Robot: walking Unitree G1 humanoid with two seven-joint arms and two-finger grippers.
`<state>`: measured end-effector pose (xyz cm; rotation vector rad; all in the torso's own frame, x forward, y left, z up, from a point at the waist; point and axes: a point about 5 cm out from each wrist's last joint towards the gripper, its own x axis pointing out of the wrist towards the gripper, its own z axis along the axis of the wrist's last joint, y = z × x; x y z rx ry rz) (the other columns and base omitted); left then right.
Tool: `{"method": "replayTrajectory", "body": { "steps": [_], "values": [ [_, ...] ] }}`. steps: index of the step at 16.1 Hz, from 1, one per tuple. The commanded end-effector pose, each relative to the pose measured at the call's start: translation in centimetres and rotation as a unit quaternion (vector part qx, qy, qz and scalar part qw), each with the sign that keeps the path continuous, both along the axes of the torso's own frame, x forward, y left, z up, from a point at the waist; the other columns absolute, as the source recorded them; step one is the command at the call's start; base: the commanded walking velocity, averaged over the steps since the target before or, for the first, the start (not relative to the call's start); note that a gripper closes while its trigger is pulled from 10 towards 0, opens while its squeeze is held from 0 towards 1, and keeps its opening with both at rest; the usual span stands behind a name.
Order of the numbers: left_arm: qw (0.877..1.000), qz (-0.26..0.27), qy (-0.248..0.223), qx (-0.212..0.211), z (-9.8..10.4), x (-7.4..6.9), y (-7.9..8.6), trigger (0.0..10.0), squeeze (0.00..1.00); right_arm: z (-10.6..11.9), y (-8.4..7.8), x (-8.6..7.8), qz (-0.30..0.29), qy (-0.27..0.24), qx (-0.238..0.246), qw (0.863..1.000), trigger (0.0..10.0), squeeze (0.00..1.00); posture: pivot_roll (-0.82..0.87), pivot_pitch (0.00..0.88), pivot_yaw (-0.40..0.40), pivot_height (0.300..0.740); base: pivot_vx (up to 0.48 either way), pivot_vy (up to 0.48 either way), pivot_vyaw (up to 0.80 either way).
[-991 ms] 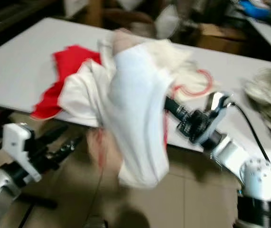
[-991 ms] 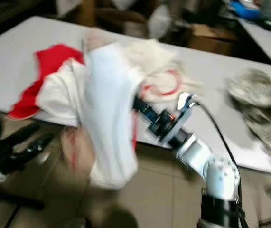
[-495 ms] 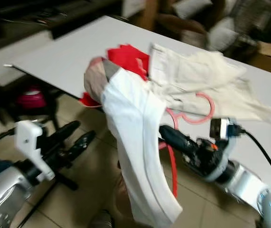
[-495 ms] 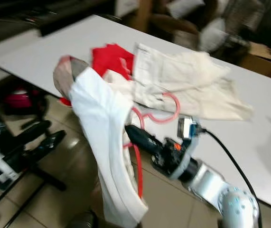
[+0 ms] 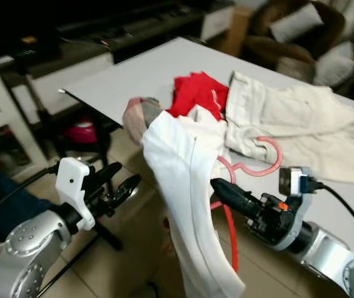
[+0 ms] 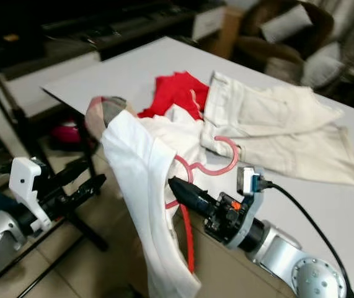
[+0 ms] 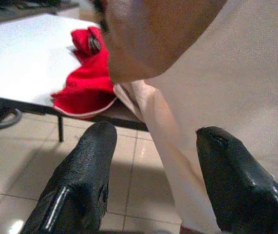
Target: Hang hanger
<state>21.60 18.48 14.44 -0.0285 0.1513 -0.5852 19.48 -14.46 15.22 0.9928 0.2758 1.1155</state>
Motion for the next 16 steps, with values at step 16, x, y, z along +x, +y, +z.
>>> {"method": "replayTrajectory", "body": {
  "steps": [16],
  "values": [
    [1.000, 0.016, -0.015, -0.010, -0.6, -0.8, -0.3, 10.0, 0.00, 3.4, -5.5, 3.3, -0.134, -0.060, 0.055, 0.988, 10.0, 0.00, 0.00, 0.022, -0.068, 0.740, 0.000, 0.000, 0.70]
  ]
}}
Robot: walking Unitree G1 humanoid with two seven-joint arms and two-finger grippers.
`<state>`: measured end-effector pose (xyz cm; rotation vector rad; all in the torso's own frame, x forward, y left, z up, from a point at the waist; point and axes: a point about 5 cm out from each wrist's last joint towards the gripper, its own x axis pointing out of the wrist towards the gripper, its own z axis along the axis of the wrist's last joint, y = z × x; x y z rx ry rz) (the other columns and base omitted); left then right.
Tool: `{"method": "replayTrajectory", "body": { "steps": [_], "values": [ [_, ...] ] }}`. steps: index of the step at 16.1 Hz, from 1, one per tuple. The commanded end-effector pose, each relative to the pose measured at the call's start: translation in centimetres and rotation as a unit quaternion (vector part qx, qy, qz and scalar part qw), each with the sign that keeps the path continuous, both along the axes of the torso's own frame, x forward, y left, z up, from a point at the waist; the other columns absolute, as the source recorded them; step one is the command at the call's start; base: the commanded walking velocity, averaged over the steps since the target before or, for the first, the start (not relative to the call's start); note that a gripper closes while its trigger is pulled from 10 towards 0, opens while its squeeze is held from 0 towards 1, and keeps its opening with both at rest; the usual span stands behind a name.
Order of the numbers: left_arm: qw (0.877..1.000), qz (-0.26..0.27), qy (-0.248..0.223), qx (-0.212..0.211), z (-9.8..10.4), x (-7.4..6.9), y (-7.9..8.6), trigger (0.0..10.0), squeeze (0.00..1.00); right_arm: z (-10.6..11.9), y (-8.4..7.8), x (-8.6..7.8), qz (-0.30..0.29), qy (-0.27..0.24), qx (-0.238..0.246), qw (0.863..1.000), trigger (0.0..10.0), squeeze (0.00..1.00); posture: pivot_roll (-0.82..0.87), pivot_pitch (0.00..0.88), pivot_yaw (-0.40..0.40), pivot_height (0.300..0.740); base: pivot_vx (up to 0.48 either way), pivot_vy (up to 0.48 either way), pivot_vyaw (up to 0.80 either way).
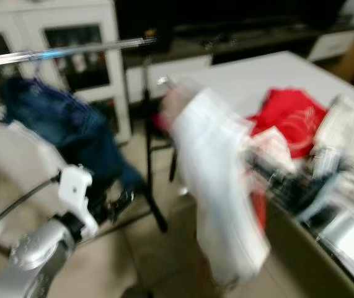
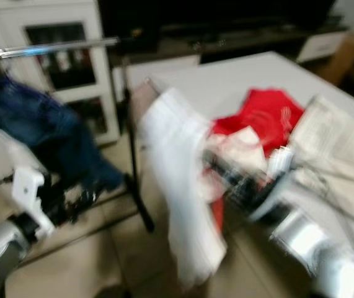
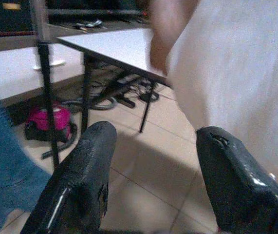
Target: Hang hanger
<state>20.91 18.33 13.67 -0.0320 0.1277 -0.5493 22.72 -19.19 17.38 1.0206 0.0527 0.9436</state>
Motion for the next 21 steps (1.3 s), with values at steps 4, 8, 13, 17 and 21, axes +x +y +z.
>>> {"method": "replayTrajectory", "body": {
  "steps": [4, 8, 13, 17, 21],
  "values": [
    [1.000, -0.008, -0.003, -0.010, 0.2, -0.2, -0.3, 10.0, 0.00, 3.9, -2.4, 0.1, -0.022, -0.079, 0.045, 0.996, 10.0, 0.00, 0.00, 0.021, -0.069, 0.740, 0.000, 0.000, 0.67],
    [1.000, -0.009, -0.002, -0.010, 0.1, -0.3, -0.4, 10.0, 0.00, 1.4, -0.4, -0.5, 0.009, -0.029, 0.011, 0.999, 10.0, 0.00, 0.00, 0.024, -0.072, 0.740, 0.000, 0.000, 0.66],
    [1.000, -0.008, -0.002, -0.002, 0.0, -0.3, -0.2, 10.0, 0.00, -0.7, 0.6, -0.8, 0.028, 0.013, -0.068, 0.997, 10.0, 0.00, 0.00, 0.019, -0.076, 0.740, 0.000, 0.000, 0.66],
    [1.000, 0.001, -0.005, 0.010, -0.1, -0.1, 0.1, 10.0, 0.00, -1.9, 1.3, -0.3, 0.023, 0.015, -0.153, 0.988, 10.0, 0.00, 0.00, 0.016, -0.078, 0.740, 0.000, 0.000, 0.66],
    [0.998, 0.055, -0.025, 0.036, -0.1, 1.1, 0.9, 10.0, 0.00, -3.7, 2.0, 1.3, -0.022, 0.018, -0.259, 0.966, 10.0, 0.00, 0.01, 0.006, -0.081, 0.740, 0.000, 0.000, 0.68]
  ]
}}
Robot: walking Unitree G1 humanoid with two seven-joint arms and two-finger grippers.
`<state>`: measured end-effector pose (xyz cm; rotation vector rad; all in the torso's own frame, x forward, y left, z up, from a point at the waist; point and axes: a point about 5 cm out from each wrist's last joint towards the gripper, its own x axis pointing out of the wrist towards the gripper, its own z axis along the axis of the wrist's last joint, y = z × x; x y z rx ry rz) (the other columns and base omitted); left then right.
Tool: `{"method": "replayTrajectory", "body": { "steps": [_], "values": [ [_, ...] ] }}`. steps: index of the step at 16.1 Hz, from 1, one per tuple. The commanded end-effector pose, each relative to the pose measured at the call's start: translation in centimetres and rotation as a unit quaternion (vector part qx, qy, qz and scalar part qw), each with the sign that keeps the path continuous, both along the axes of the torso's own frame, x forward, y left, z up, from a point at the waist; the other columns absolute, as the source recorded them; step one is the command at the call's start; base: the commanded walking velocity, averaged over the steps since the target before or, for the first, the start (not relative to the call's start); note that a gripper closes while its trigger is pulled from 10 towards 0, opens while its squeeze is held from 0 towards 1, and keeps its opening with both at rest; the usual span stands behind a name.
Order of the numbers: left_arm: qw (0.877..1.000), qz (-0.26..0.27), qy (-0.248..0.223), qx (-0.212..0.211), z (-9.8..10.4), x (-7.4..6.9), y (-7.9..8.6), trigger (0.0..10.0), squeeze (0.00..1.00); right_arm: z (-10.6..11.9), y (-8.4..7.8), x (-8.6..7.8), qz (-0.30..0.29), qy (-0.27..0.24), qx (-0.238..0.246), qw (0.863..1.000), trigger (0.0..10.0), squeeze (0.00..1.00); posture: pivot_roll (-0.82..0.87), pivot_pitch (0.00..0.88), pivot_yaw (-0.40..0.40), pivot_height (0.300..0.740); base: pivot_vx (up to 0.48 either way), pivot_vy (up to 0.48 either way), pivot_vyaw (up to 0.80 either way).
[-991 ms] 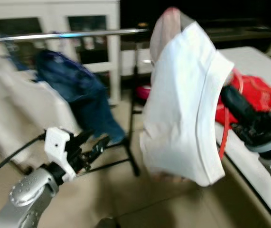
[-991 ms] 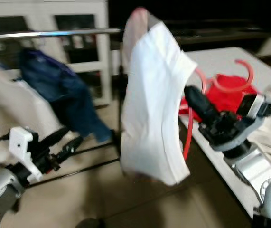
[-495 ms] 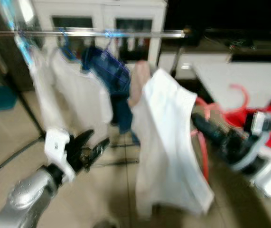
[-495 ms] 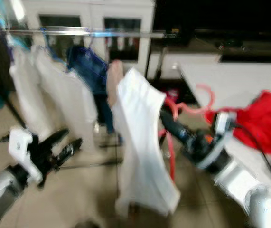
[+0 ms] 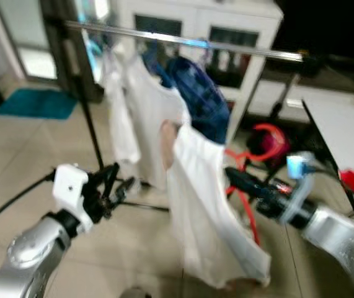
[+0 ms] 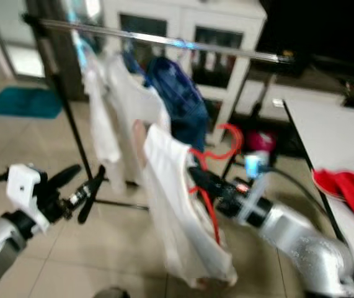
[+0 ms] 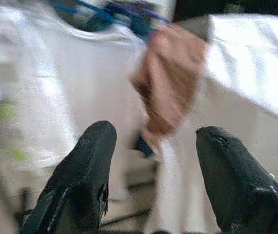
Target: Hang hanger
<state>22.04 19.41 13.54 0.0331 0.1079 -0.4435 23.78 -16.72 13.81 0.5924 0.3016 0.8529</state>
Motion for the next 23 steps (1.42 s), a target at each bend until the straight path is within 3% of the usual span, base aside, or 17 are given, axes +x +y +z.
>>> {"method": "replayTrajectory", "body": {
  "steps": [1, 5, 10, 11, 14, 15, 16, 17, 21, 23],
  "values": [
    [1.000, 0.010, -0.009, 0.004, 0.1, 0.2, -0.2, 10.0, 0.00, -0.3, -0.4, 0.4, -0.025, -0.008, -0.026, 0.999, 10.0, 0.00, 0.01, 0.005, -0.080, 0.740, 0.000, 0.000, 0.68],
    [0.999, 0.019, -0.018, 0.032, -0.3, 1.0, -1.0, 10.0, 0.00, -2.4, 1.6, 1.1, -0.104, 0.019, -0.029, 0.994, 10.0, 0.00, 0.01, 0.000, -0.071, 0.740, 0.000, 0.000, 0.69],
    [0.999, 0.014, -0.010, 0.034, -0.8, 2.0, -2.0, 10.0, 0.00, -2.5, 2.8, 1.5, -0.115, -0.005, -0.050, 0.992, 10.0, 0.00, 0.00, 0.000, -0.057, 0.740, 0.000, -0.145, 0.69],
    [0.999, 0.025, 0.019, 0.021, -1.4, 2.2, -1.8, 10.0, 0.00, -2.4, 2.9, 1.6, -0.113, -0.012, -0.059, 0.992, 10.0, 0.00, 0.00, 0.000, -0.054, 0.740, 0.000, 0.480, 0.00],
    [0.999, 0.041, 0.004, 0.028, -0.9, 2.5, -0.9, 10.0, 0.00, -1.8, 3.1, 2.1, -0.094, -0.039, -0.074, 0.992, 10.0, 0.00, 0.00, 0.000, -0.057, 0.740, 0.000, 0.247, 0.00],
    [0.997, 0.067, -0.005, 0.024, -0.4, 3.0, 0.2, 10.0, 0.29, -1.4, 3.2, 2.2, -0.080, -0.050, -0.072, 0.993, 10.0, 0.00, 0.00, 0.000, -0.058, 0.740, 0.000, 0.000, 0.00],
    [0.997, 0.070, -0.007, 0.027, -0.3, 3.1, 0.5, 10.0, 0.86, -1.2, 3.3, 2.3, -0.074, -0.054, -0.070, 0.993, 10.0, 0.00, 0.01, 0.000, -0.059, 0.740, 0.000, 0.000, 0.00],
    [0.998, 0.053, -0.010, 0.044, 0.0, 3.3, 0.9, 10.0, 1.00, -0.8, 3.4, 2.3, -0.056, -0.063, -0.061, 0.995, 10.0, 0.00, 0.01, 0.000, -0.062, 0.740, 0.000, 0.000, 0.00],
    [0.997, 0.023, -0.017, 0.065, 1.0, 4.5, 2.3, 10.0, 1.00, 0.6, 3.9, 1.5, 0.037, -0.094, -0.024, 0.995, 10.0, 0.00, 0.01, 0.000, -0.061, 0.740, 0.000, 0.000, 0.00],
    [0.999, 0.008, -0.005, 0.043, 1.3, 5.3, 2.6, 10.0, 1.00, 1.6, 4.0, 0.9, 0.086, -0.103, 0.011, 0.991, 10.0, 0.00, 0.01, 0.000, -0.059, 0.740, 0.000, 0.000, 0.00]
  ]
}}
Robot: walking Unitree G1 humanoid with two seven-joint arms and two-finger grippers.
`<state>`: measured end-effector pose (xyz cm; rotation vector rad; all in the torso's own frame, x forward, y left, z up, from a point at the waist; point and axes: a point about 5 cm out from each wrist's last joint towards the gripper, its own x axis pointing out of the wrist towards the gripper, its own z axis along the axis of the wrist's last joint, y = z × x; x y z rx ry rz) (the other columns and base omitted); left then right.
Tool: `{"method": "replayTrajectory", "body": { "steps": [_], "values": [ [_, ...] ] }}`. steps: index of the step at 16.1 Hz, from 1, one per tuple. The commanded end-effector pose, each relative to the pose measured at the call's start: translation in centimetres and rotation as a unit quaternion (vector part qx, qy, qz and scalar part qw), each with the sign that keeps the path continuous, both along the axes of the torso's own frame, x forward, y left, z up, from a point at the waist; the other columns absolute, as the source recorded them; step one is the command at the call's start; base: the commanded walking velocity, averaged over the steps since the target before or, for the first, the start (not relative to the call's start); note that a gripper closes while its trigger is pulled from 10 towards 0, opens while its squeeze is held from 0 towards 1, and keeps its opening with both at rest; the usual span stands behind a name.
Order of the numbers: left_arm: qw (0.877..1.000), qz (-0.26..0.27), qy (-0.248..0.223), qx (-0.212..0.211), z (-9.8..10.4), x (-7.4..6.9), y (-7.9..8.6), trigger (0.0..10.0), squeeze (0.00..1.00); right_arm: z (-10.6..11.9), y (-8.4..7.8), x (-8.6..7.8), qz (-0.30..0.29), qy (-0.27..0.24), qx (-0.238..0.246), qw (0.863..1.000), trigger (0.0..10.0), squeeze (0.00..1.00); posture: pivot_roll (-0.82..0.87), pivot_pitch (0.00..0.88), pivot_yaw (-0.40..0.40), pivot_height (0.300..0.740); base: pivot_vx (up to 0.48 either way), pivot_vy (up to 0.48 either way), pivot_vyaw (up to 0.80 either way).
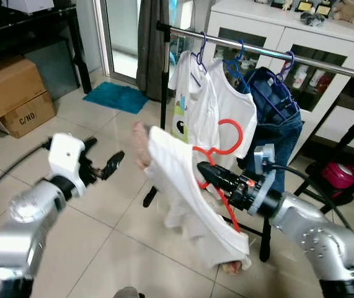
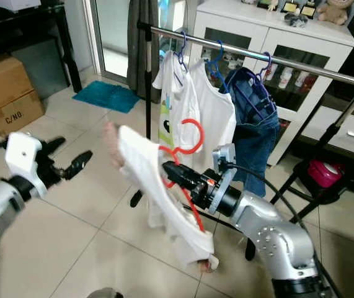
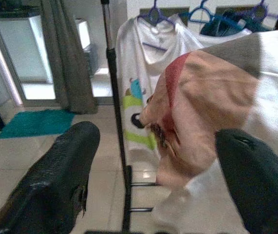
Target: Hang hanger
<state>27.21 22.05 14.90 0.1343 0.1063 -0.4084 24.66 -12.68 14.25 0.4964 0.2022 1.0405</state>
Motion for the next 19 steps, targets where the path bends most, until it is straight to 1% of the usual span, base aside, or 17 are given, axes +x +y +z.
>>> {"method": "replayTrajectory", "body": {
  "steps": [1, 2, 3, 5, 6, 7, 8, 11, 19],
  "values": [
    [0.999, -0.026, 0.016, -0.032, 0.0, 0.3, -0.4, 10.0, 0.71, 1.5, -0.1, -0.3, 0.032, -0.023, 0.024, 0.999, 10.0, 0.00, 0.01, 0.000, -0.058, 0.740, 0.000, 0.000, 0.00],
    [0.998, -0.040, 0.023, -0.045, 0.0, 0.5, -0.6, 10.0, 0.06, 1.6, -0.1, -0.4, 0.042, -0.025, 0.028, 0.998, 10.0, 0.00, 0.01, 0.000, -0.057, 0.740, 0.000, 0.000, 0.00],
    [0.996, -0.062, 0.035, -0.056, -0.2, 0.6, -0.9, 10.0, 0.00, 1.8, -0.1, -0.6, 0.057, -0.026, 0.033, 0.998, 10.0, 0.00, 0.01, 0.000, -0.052, 0.740, 0.000, 0.000, 0.00],
    [0.995, -0.069, 0.046, -0.053, -0.5, 0.9, -1.1, 10.0, 0.00, 2.1, -0.2, -0.9, 0.071, -0.026, 0.039, 0.996, 10.0, 0.00, 0.01, 0.000, -0.050, 0.740, 0.000, 0.000, 0.00],
    [0.995, -0.062, 0.047, -0.054, -0.7, 1.4, -1.3, 4.6, 0.00, 2.3, -0.2, -1.0, 0.079, -0.027, 0.045, 0.996, 10.0, 0.00, 0.00, 0.000, -0.046, 0.740, 0.000, 0.000, 0.00],
    [0.996, -0.060, 0.046, -0.053, -0.8, 1.5, -1.3, 3.8, 0.00, 2.3, -0.2, -1.1, 0.080, -0.027, 0.048, 0.995, 10.0, 0.00, 0.00, 0.000, -0.046, 0.740, 0.000, 0.000, 0.00],
    [0.996, -0.062, 0.045, -0.056, -0.8, 1.6, -1.3, 0.0, 0.00, 2.4, -0.2, -1.1, 0.081, -0.026, 0.049, 0.995, 10.0, 0.00, 0.00, 0.000, -0.047, 0.740, 0.000, 0.000, 0.00],
    [0.995, -0.069, 0.039, -0.064, -0.7, 1.7, -1.5, 0.0, 0.00, 2.4, -0.2, -1.2, 0.084, -0.025, 0.053, 0.995, 10.0, 0.00, 0.00, 0.000, -0.047, 0.740, 0.000, 0.000, 0.00],
    [0.995, -0.081, 0.022, -0.063, -0.5, 2.4, -1.3, 0.0, 0.00, 2.6, -0.3, -1.5, 0.096, -0.020, 0.065, 0.993, 10.0, 0.00, 0.00, 0.000, -0.050, 0.740, 0.000, 0.000, 0.00]
  ]
}}
